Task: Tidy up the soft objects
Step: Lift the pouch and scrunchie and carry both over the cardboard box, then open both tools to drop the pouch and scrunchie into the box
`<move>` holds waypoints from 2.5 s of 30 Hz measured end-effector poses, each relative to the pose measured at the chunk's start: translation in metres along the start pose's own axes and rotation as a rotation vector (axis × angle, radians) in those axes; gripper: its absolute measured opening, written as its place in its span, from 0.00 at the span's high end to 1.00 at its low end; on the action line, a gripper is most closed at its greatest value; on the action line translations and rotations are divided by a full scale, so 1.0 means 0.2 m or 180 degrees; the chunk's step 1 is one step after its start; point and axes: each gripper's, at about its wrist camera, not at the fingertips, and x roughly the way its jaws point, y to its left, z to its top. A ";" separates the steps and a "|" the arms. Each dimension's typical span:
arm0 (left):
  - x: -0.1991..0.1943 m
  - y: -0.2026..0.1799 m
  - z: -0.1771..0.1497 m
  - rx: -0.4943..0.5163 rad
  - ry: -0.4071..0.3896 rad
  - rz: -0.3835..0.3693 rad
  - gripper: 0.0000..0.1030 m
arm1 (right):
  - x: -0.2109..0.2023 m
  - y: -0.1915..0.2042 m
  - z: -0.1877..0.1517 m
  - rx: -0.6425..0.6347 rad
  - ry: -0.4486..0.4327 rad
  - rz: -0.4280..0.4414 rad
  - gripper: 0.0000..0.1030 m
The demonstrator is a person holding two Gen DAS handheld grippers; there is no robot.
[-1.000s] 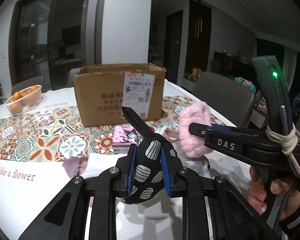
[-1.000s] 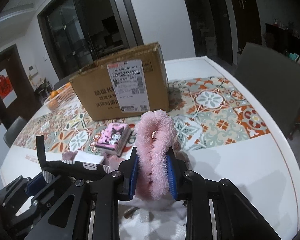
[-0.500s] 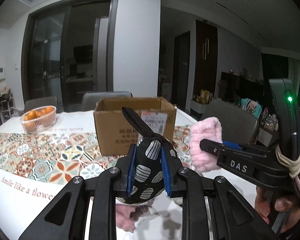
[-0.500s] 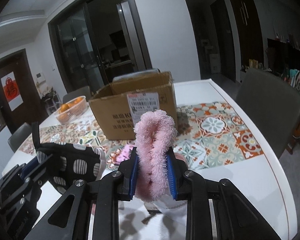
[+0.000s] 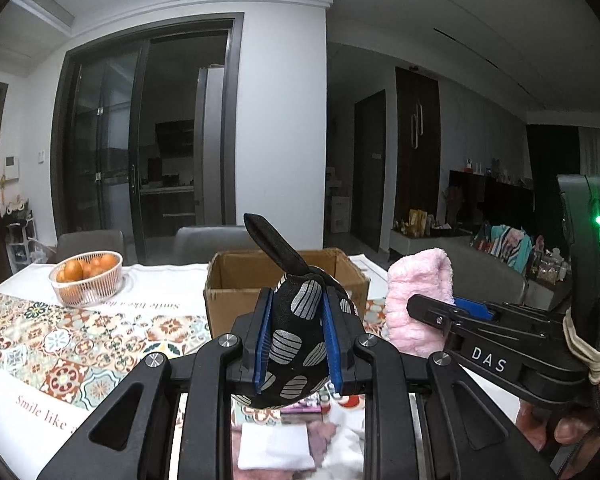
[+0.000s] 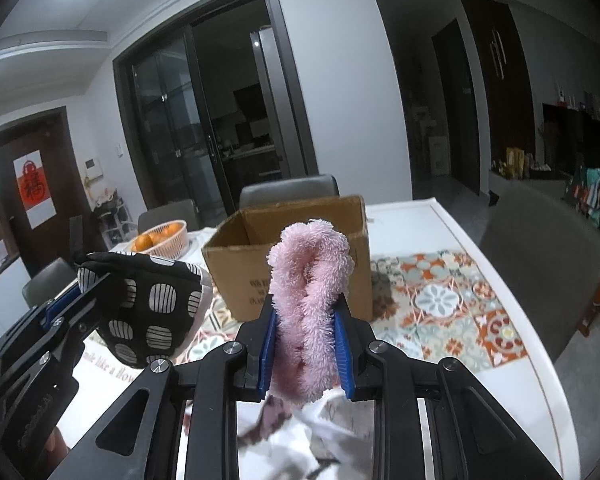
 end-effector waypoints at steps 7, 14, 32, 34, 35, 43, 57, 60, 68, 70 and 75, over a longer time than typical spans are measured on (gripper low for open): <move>0.11 0.04 0.11 0.0002 -0.0078 -0.0005 0.76 | 0.06 0.02 0.13 -0.0037 -0.0101 0.0034 0.74; 0.20 0.06 0.19 0.0119 -0.0175 0.0027 0.76 | 0.16 0.02 0.24 -0.0089 -0.0136 0.0060 0.74; 0.54 0.14 0.32 0.0262 -0.0159 0.0127 0.76 | 0.47 0.03 0.45 -0.0227 0.0024 0.0092 0.74; 0.59 0.15 0.33 0.0250 -0.0116 0.0118 0.76 | 0.52 0.03 0.46 -0.0242 0.0059 0.0083 0.74; 0.63 0.16 0.33 0.0253 -0.0069 0.0112 0.76 | 0.54 0.03 0.47 -0.0255 0.0072 0.0066 0.74; 0.86 0.19 0.28 0.0297 0.0212 0.0113 0.76 | 0.71 0.01 0.47 -0.0403 0.0184 -0.0080 0.73; 1.09 0.18 0.20 0.0286 0.0522 0.0167 0.65 | 0.98 -0.06 0.43 -0.0318 0.0680 0.0022 0.65; 1.08 0.18 0.21 0.0296 0.0492 0.0193 0.50 | 0.99 -0.06 0.43 -0.0307 0.0657 -0.0036 0.52; 0.98 0.18 0.20 0.0303 0.0431 0.0282 0.49 | 0.90 -0.04 0.43 -0.0326 0.0476 -0.0249 0.47; 0.95 0.18 0.21 0.0297 0.0435 0.0304 0.49 | 0.86 -0.03 0.43 -0.0347 0.0436 -0.0271 0.47; 0.83 0.17 0.23 0.0346 0.0388 0.0425 0.49 | 0.75 0.01 0.44 -0.0432 0.0312 -0.0328 0.47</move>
